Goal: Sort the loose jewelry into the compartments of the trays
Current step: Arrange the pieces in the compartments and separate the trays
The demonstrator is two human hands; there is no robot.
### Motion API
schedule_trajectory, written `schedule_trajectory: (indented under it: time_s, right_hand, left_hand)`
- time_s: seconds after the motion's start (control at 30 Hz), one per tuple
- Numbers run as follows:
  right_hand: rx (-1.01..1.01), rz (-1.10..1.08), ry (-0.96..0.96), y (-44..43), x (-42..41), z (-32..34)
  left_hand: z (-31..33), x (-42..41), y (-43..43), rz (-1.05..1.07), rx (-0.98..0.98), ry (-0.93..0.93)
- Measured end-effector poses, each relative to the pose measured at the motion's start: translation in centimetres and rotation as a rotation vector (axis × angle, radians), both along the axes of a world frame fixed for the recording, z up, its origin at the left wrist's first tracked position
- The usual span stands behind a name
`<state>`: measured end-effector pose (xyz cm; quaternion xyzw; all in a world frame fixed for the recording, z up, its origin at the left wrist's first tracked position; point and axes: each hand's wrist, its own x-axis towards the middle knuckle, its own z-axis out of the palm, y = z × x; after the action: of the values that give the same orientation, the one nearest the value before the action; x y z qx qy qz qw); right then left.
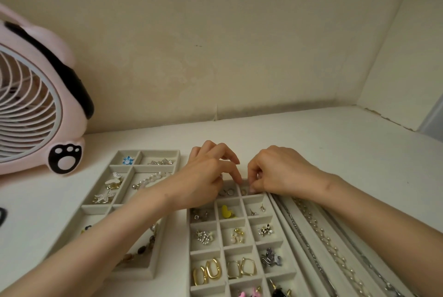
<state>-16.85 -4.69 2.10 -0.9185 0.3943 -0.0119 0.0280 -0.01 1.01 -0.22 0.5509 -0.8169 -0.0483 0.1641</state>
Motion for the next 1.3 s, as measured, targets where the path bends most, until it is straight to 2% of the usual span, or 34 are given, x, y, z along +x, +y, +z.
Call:
schedule_trajectory:
  time_s: [0.17,0.63,0.73,0.9,1.03,1.3]
  right_hand:
    - [-0.096,0.043,-0.029,0.3,-0.3,-0.6]
    - [0.042,0.095,0.024,-0.3,-0.9,0.3]
    - [0.036,0.088,-0.011,-0.1,-0.7,0.4]
    - [0.141,0.064,-0.078,0.1,-1.2,1.1]
    - [0.147,0.062,-0.120,0.3,-1.3,0.9]
    - [0.142,0.015,-0.073,0.4,-1.1,0.4]
  left_hand:
    - [0.0,0.1,0.0,-0.004,-0.002,0.006]
    - [0.5,0.4,0.0,0.011,-0.004,0.031]
    - [0.7,0.7,0.1,0.016,-0.010,0.031]
    - [1.0,0.8,0.1,0.020,-0.028,0.049]
    - [1.0,0.8,0.1,0.020,-0.021,0.054]
    - [1.1,0.8,0.3,0.026,-0.015,0.058]
